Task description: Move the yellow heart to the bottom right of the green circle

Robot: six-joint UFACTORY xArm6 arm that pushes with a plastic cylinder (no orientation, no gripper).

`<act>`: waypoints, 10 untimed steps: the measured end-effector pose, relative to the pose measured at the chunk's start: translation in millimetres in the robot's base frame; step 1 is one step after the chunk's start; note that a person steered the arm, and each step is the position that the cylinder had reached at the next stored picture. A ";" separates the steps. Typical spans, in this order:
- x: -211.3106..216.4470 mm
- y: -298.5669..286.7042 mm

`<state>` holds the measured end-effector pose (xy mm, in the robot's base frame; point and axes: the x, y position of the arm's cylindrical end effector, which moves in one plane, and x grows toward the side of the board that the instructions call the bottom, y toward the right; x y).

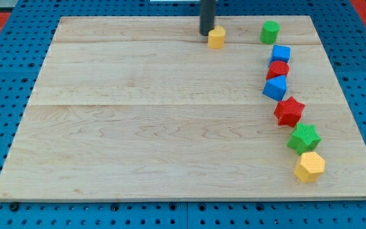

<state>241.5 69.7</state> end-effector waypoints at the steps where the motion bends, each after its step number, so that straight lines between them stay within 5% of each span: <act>1: 2.9 48.1; 3: 3.2 -38.3; 4: 18.9 -30.0; 6: 35.7 76.0; 10: 53.6 106.0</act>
<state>295.1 175.7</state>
